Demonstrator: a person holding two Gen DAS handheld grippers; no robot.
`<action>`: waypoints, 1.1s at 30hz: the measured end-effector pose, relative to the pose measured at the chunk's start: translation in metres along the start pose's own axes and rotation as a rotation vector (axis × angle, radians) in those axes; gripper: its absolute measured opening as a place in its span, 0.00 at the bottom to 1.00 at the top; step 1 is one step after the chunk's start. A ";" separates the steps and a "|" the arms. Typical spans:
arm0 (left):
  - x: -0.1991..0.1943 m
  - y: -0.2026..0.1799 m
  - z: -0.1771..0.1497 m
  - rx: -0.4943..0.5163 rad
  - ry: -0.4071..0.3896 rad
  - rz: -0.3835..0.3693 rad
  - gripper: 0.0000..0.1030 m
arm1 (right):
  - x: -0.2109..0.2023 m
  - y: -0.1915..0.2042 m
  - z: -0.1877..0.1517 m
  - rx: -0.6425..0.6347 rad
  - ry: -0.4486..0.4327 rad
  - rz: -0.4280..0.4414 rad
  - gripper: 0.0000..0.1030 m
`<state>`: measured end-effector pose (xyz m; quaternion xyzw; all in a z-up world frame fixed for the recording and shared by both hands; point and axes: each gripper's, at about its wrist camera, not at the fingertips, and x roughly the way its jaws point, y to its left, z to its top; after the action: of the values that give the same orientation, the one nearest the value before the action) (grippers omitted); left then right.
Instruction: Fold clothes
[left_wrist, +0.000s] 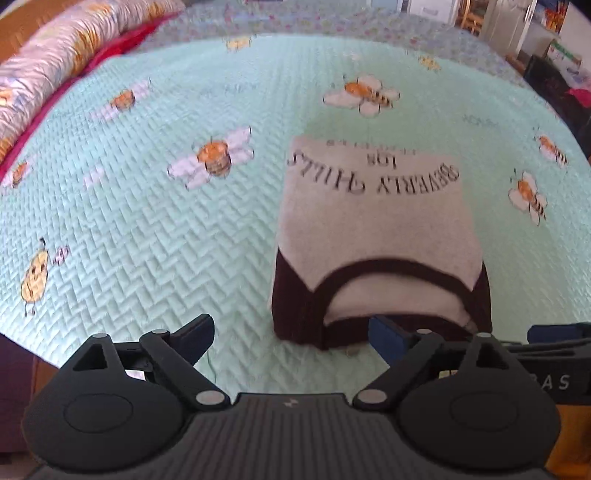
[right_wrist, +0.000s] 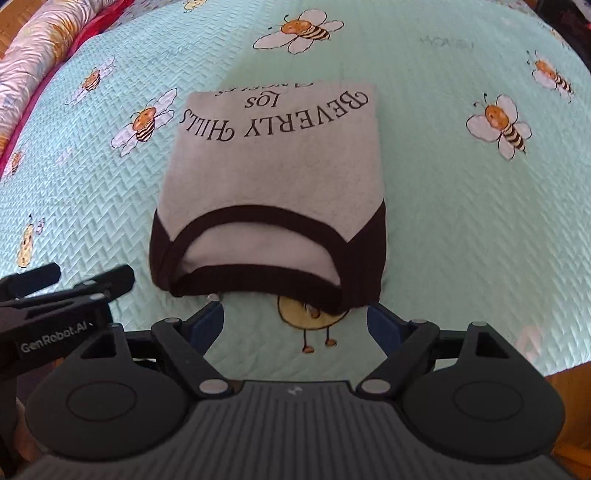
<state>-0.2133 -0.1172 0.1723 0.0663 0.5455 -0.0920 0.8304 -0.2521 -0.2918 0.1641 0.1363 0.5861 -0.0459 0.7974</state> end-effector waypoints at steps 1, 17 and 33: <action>0.002 -0.001 -0.001 0.009 0.036 0.005 0.96 | -0.004 0.000 -0.001 0.009 0.007 0.015 0.83; 0.010 -0.011 0.029 0.007 0.128 0.049 0.95 | -0.023 0.012 0.022 -0.073 0.029 -0.020 0.83; 0.021 -0.012 0.039 0.023 0.145 0.043 0.92 | -0.012 0.011 0.037 -0.078 0.043 -0.051 0.83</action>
<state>-0.1727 -0.1384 0.1682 0.0942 0.6014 -0.0754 0.7898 -0.2189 -0.2925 0.1875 0.0911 0.6075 -0.0402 0.7880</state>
